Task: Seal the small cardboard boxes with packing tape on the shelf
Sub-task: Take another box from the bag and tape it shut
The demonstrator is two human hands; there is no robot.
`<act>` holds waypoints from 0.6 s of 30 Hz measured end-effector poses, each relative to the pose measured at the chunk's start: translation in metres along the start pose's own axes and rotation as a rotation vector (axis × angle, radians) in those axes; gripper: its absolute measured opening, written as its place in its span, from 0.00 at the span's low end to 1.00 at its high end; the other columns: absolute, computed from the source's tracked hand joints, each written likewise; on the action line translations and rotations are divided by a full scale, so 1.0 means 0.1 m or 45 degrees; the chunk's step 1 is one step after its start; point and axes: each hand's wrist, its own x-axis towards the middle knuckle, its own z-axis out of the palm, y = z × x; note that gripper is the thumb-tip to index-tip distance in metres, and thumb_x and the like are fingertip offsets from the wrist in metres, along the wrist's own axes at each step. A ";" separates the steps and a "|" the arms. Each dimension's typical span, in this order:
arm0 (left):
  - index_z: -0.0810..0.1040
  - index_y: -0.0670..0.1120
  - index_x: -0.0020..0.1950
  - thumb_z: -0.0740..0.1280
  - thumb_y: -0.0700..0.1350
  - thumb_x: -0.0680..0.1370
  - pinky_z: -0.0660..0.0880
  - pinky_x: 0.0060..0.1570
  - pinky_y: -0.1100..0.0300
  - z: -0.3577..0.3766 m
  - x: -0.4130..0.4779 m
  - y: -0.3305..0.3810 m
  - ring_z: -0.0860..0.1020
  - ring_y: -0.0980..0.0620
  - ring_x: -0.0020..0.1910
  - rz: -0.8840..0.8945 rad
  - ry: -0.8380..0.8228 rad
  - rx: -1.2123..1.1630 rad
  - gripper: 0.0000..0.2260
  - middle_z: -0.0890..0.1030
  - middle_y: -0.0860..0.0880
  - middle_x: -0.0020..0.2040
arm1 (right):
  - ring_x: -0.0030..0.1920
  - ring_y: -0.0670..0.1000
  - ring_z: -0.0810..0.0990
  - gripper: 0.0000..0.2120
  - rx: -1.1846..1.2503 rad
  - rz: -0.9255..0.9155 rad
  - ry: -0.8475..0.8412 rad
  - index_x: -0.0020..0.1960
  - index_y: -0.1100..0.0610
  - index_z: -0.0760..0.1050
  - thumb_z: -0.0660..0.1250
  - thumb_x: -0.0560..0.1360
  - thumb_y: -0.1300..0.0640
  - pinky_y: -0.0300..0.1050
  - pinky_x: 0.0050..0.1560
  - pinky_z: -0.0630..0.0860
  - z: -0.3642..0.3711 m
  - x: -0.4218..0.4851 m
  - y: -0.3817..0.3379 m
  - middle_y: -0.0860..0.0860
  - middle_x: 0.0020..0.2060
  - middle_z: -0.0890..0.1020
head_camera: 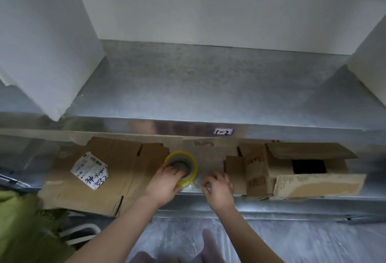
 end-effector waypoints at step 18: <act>0.71 0.53 0.71 0.66 0.57 0.77 0.60 0.67 0.63 -0.69 -0.19 -0.18 0.67 0.52 0.69 0.137 -0.063 -0.324 0.23 0.72 0.52 0.70 | 0.38 0.46 0.82 0.04 0.721 0.194 -0.044 0.43 0.49 0.78 0.73 0.74 0.54 0.36 0.42 0.76 -0.53 -0.17 -0.24 0.47 0.36 0.83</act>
